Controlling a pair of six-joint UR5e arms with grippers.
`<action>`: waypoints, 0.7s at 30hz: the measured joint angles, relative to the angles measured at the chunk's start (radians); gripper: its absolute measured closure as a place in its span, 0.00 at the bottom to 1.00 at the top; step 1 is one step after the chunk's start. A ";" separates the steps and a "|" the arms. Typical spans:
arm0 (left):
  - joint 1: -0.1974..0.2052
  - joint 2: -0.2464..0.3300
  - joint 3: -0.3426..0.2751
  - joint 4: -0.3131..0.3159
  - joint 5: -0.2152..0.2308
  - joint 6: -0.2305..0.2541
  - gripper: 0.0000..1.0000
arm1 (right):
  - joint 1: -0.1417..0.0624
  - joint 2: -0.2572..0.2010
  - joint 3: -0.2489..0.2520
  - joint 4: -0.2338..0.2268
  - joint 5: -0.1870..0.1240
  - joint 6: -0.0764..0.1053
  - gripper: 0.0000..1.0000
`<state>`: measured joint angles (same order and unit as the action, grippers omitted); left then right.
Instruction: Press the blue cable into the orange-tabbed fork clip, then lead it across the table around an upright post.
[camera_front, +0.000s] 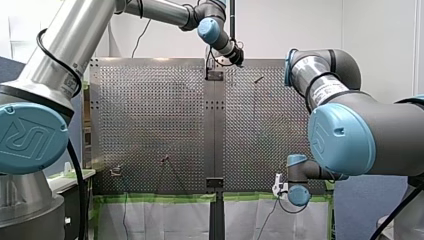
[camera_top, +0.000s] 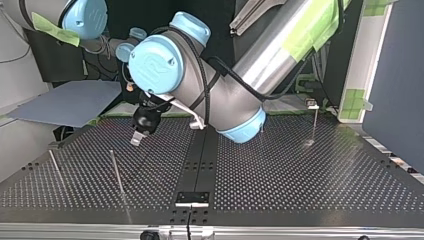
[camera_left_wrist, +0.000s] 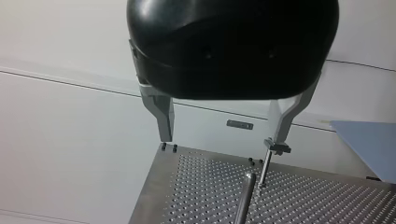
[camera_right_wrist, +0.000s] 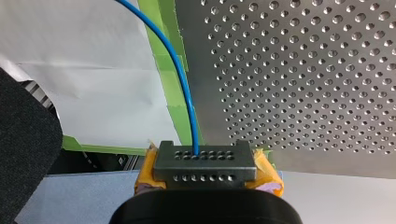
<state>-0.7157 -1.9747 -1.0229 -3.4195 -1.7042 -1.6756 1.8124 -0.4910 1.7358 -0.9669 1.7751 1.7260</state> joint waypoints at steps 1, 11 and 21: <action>0.000 0.000 0.001 0.000 -0.002 -0.002 0.00 | 0.000 0.000 0.000 0.000 0.000 0.000 1.00; -0.002 0.000 -0.006 0.000 -0.035 -0.017 0.00 | 0.000 0.000 0.000 0.001 0.000 0.000 1.00; -0.002 0.001 -0.016 0.000 -0.123 -0.025 0.00 | 0.000 0.000 0.000 0.002 -0.001 0.000 1.00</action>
<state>-0.7179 -1.9740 -1.0388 -3.4191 -1.8274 -1.7006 1.8124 -0.4906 1.7359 -0.9648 1.7737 1.7260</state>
